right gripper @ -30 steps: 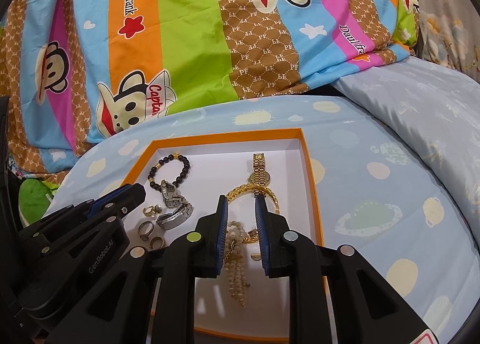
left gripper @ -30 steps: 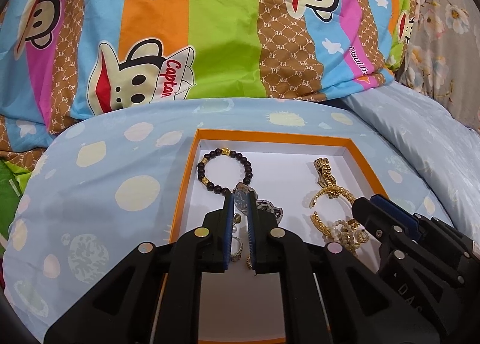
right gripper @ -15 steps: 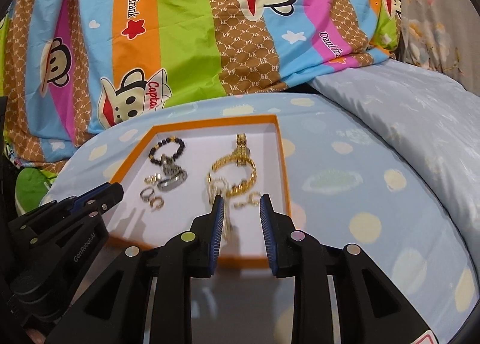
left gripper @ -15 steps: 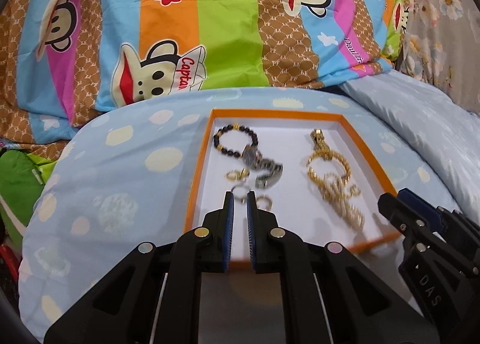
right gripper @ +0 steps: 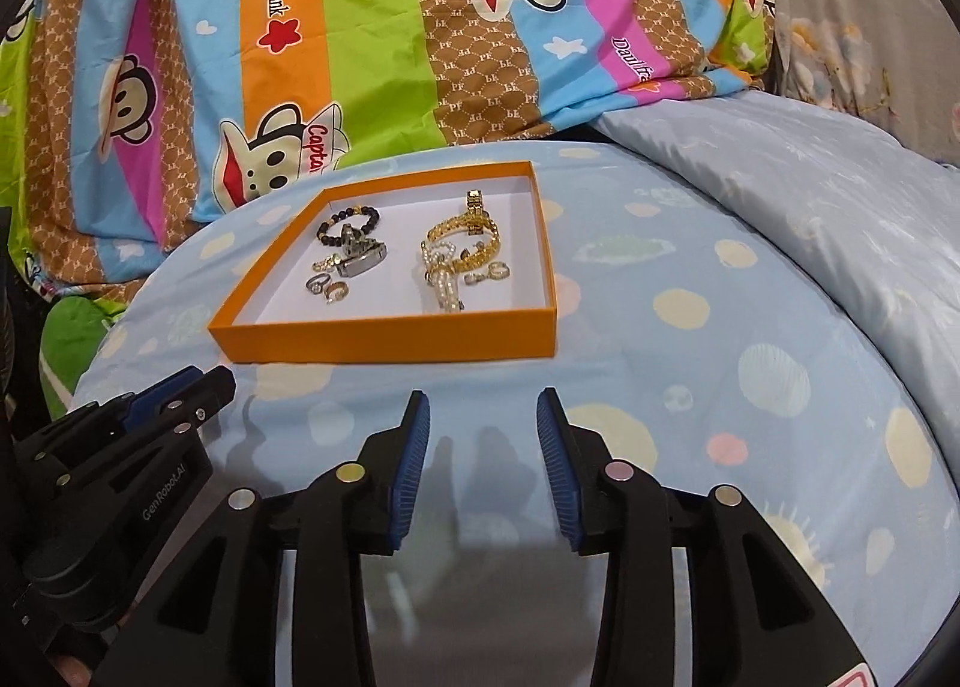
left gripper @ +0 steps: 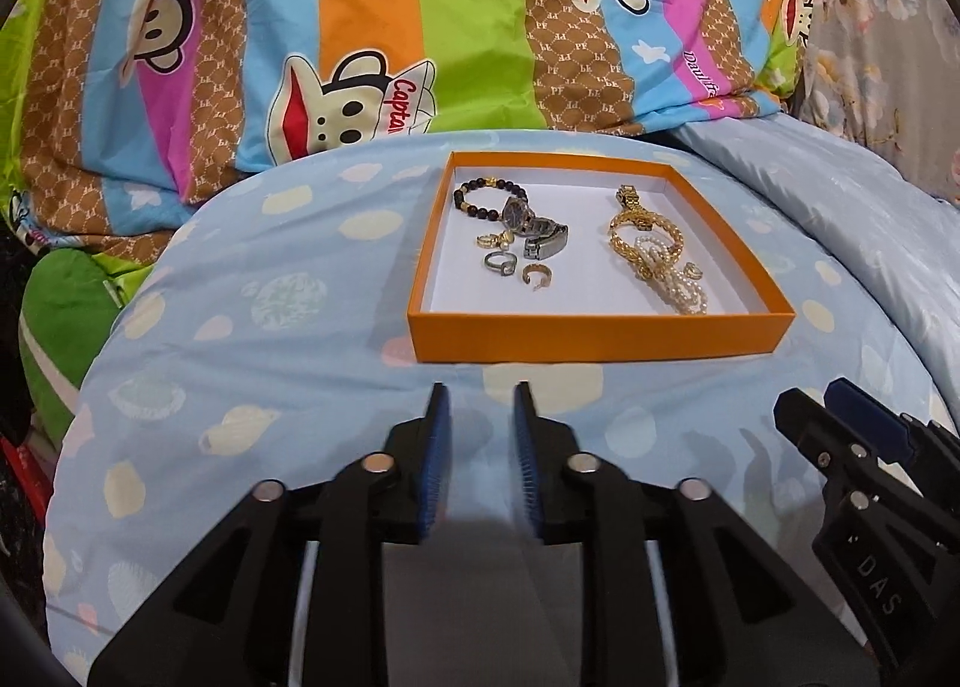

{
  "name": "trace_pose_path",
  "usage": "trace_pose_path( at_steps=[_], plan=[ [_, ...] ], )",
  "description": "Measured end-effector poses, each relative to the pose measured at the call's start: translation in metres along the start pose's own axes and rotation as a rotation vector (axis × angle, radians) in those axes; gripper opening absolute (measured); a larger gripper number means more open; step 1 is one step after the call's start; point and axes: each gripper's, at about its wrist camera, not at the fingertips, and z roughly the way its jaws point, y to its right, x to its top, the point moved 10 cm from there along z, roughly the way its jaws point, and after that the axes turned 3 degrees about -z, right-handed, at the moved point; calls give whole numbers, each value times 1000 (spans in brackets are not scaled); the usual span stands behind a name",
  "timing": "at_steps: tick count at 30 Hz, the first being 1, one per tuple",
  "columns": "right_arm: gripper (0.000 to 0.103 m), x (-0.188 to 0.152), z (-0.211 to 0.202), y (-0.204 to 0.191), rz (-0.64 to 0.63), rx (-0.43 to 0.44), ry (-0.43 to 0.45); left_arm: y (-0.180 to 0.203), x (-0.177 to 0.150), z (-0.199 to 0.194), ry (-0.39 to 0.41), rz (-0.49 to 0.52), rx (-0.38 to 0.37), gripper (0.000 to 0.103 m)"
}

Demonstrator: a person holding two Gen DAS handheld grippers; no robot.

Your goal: Organize jewelry

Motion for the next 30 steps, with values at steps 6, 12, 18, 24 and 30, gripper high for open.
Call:
trace_pose_path(
  at_steps=[6,12,18,24,30],
  plan=[
    [51,-9,-12,-5,-36,-37,8,7,-9,-13,15,15,6,39],
    [52,-14,-19,-3,-36,-54,8,11,-15,-21,27,26,24,44],
    [54,-16,-24,-3,-35,-63,18,9,-20,-26,23,15,34,44],
    [56,-18,-26,-3,-36,-64,17,8,-23,-28,18,6,36,44],
    [56,-20,-25,-3,-37,-64,6,7,-24,-27,12,5,42,44]
  ],
)
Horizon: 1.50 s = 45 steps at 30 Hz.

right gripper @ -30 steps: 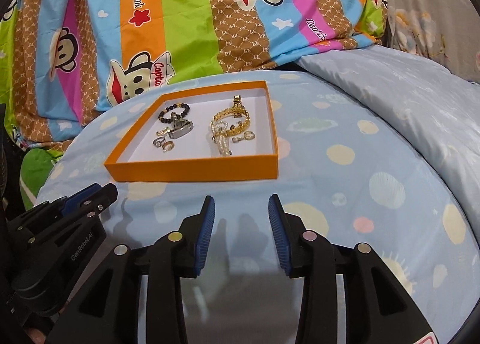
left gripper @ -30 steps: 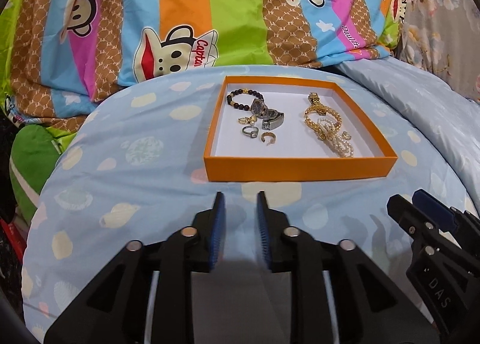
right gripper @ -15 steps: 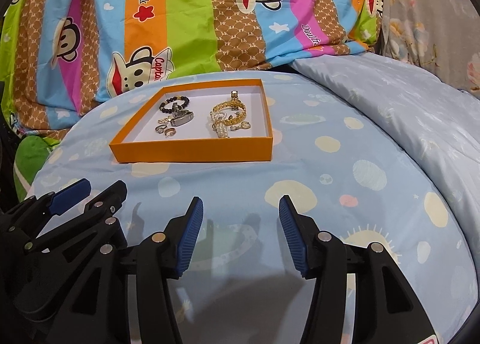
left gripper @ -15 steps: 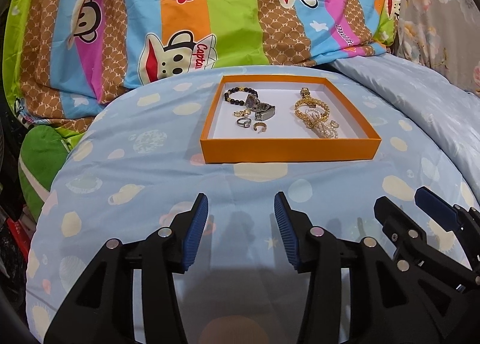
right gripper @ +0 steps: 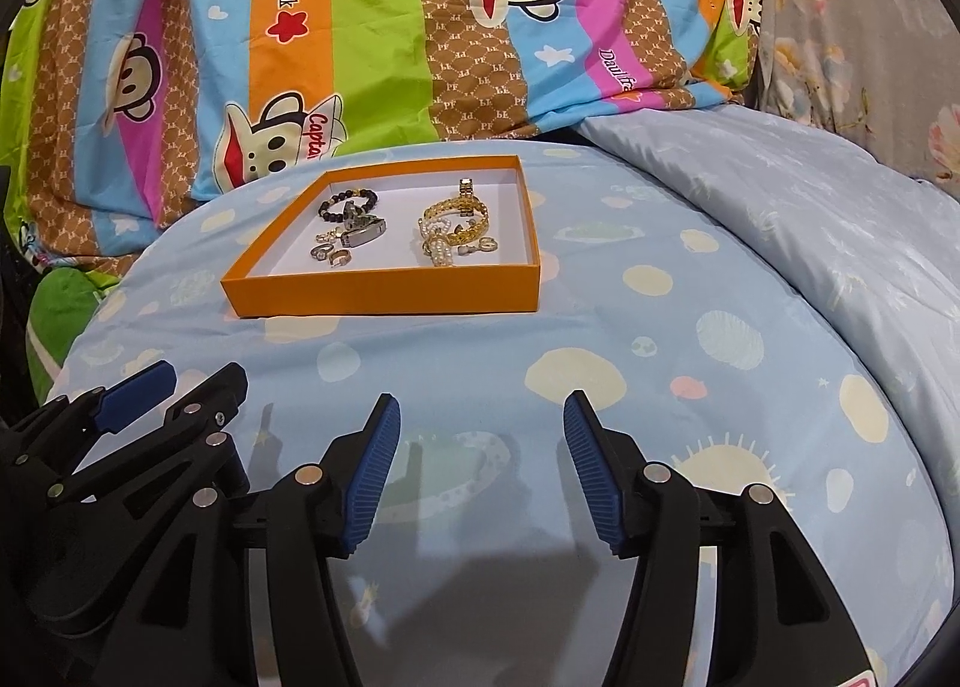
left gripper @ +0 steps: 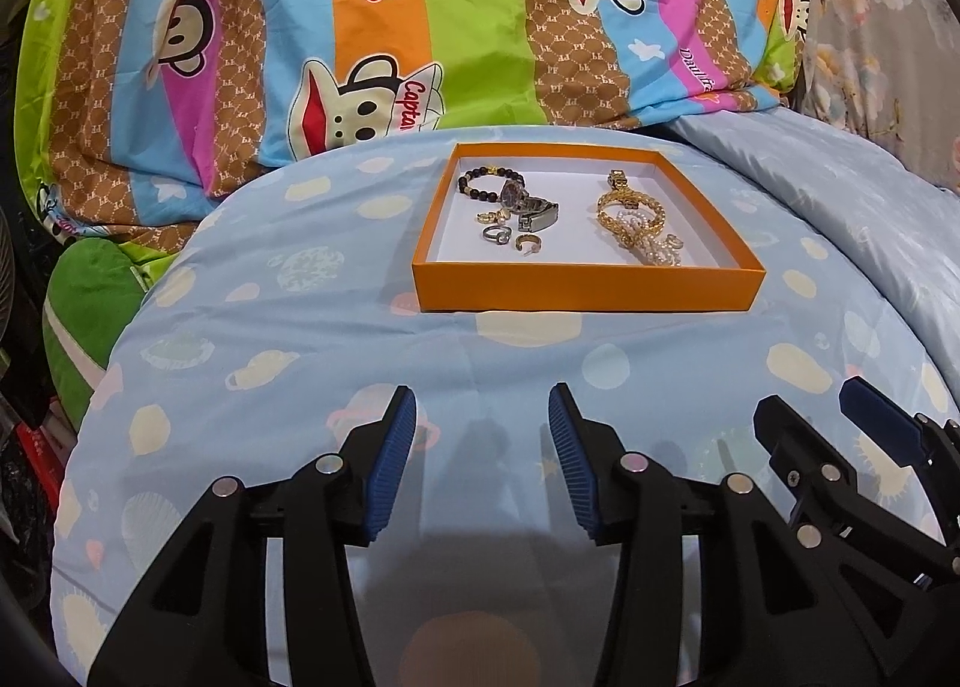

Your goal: Organize jewelry

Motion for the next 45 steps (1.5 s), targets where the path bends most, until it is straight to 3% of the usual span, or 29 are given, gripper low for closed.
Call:
trace_pose_path(
  at_steps=[45],
  plan=[
    [56,0,1,0,-3,-2,-8,-5,-2,3,-7,6,24,44]
  ],
)
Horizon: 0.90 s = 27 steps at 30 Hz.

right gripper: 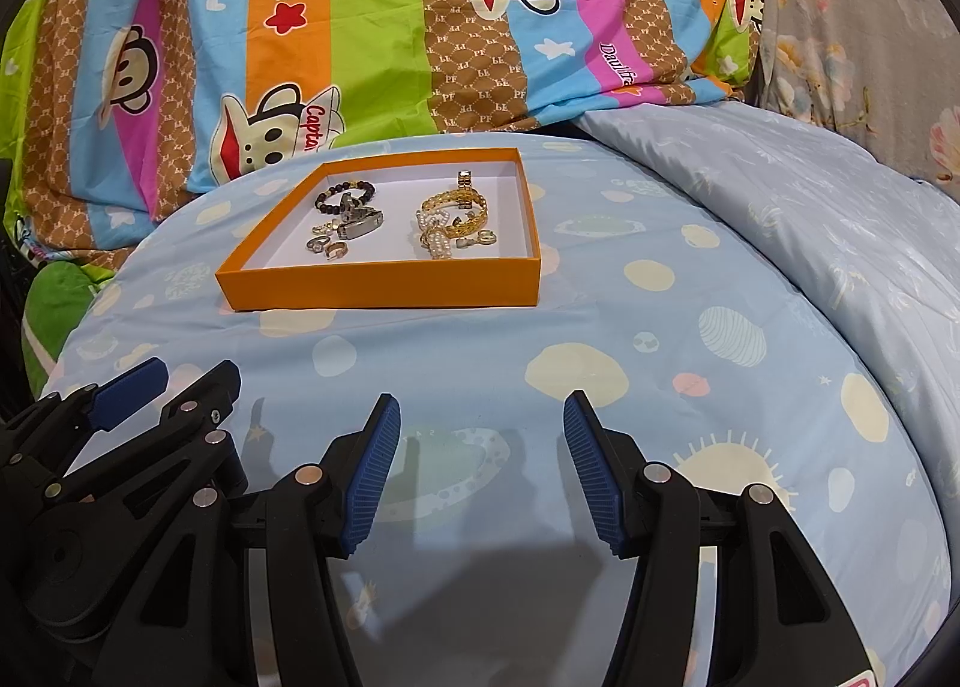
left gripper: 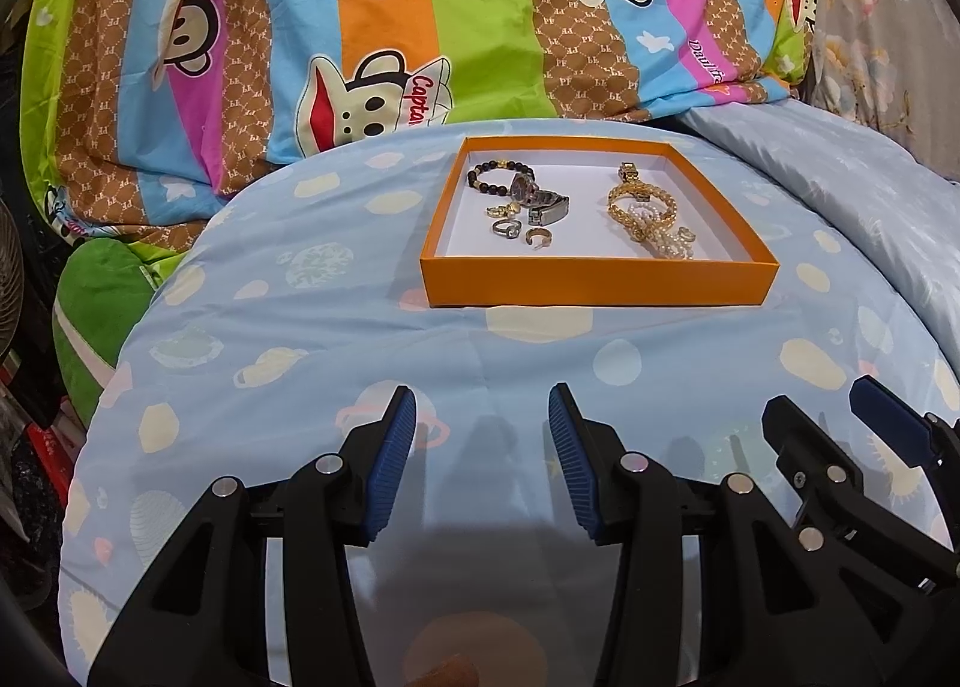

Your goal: Organize jewelry

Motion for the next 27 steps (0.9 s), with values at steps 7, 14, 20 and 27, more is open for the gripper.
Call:
trace_pose_path(
  at_steps=[7,14,20,27],
  plan=[
    [56,0,0,0,-2,1,-1,1,-1,2,-10,-4,-16,44],
    [56,0,0,0,-3,1,-2,1,0,1,-6,-3,-12,45],
    [56,-3,1,2,9,2,-3,-4,1,-2,3,-23,-7,58],
    [56,-4,1,3,2,-1,-5,-5,1,-1,-1,-24,11,58]
  ],
)
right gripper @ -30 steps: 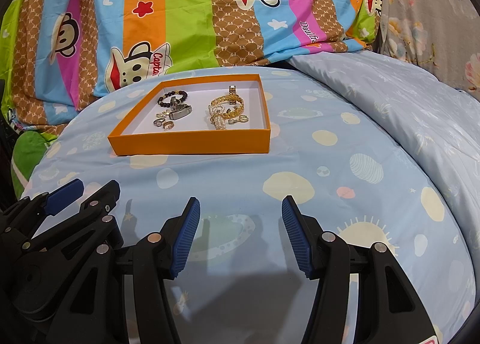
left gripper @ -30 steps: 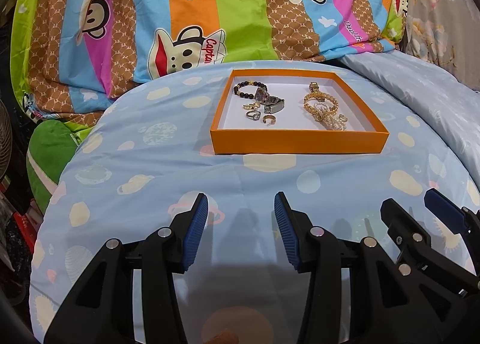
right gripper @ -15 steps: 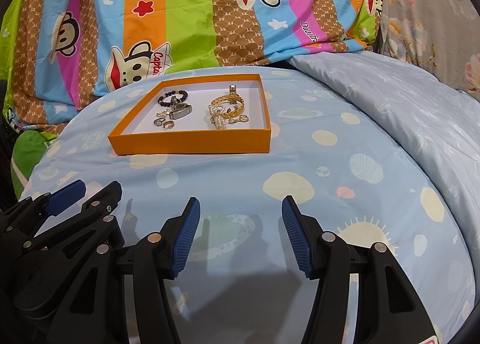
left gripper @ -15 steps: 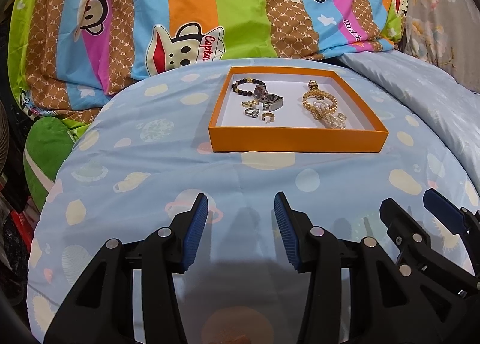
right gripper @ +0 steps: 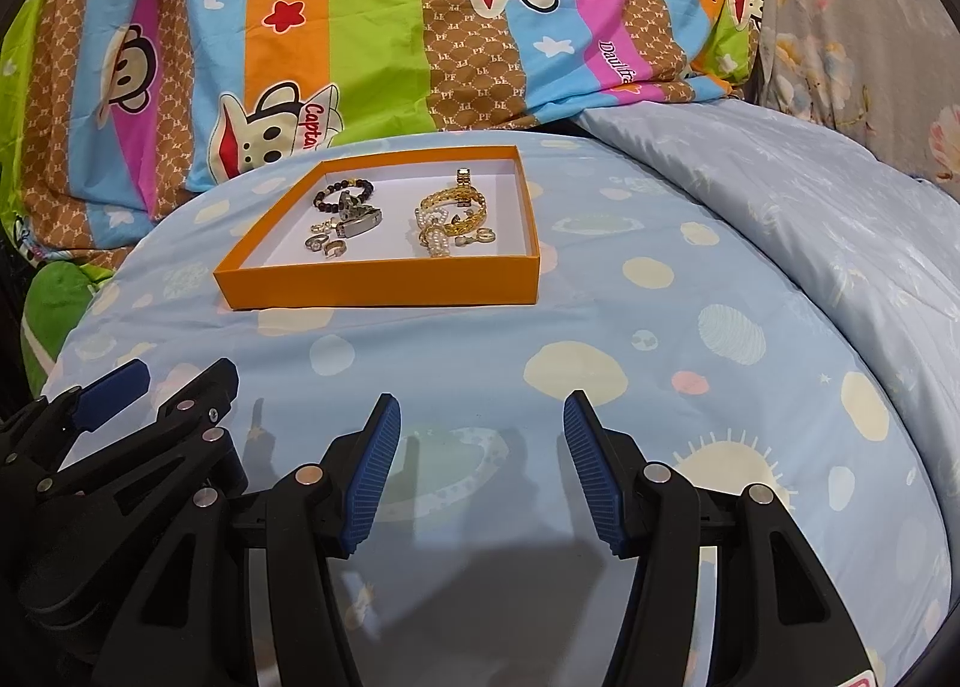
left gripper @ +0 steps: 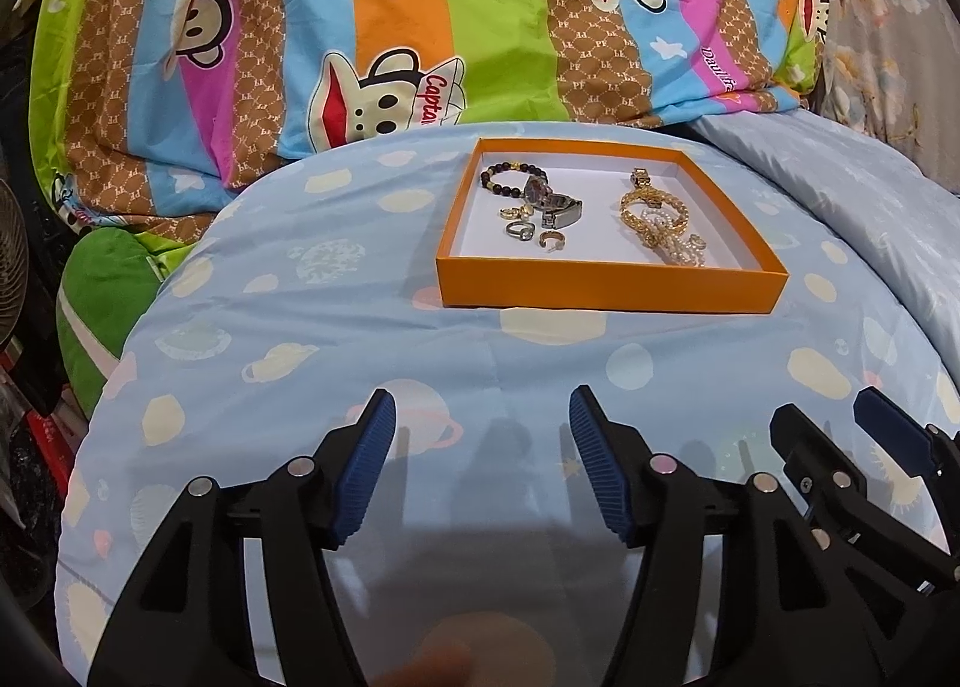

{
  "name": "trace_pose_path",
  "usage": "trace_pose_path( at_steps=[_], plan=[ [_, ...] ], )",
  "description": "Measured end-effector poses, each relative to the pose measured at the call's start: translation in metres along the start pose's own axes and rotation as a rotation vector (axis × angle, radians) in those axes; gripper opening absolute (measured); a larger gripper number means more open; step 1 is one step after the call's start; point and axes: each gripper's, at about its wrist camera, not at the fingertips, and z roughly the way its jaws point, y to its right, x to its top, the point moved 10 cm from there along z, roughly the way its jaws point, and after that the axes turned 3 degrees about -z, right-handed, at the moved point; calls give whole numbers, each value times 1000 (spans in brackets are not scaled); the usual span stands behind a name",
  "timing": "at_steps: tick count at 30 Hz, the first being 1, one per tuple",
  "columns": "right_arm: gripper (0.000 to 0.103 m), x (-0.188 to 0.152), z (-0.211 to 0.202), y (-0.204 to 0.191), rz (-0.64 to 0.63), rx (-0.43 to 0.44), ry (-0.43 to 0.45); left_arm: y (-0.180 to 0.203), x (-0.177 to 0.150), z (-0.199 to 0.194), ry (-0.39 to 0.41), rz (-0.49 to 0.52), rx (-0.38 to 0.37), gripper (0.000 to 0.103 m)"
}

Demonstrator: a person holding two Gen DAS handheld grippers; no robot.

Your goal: Organize jewelry

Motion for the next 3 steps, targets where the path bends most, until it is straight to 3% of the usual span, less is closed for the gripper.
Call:
trace_pose_path(
  at_steps=[3],
  plan=[
    [56,0,0,0,0,-1,0,0,1,-1,8,0,1,58]
  ],
)
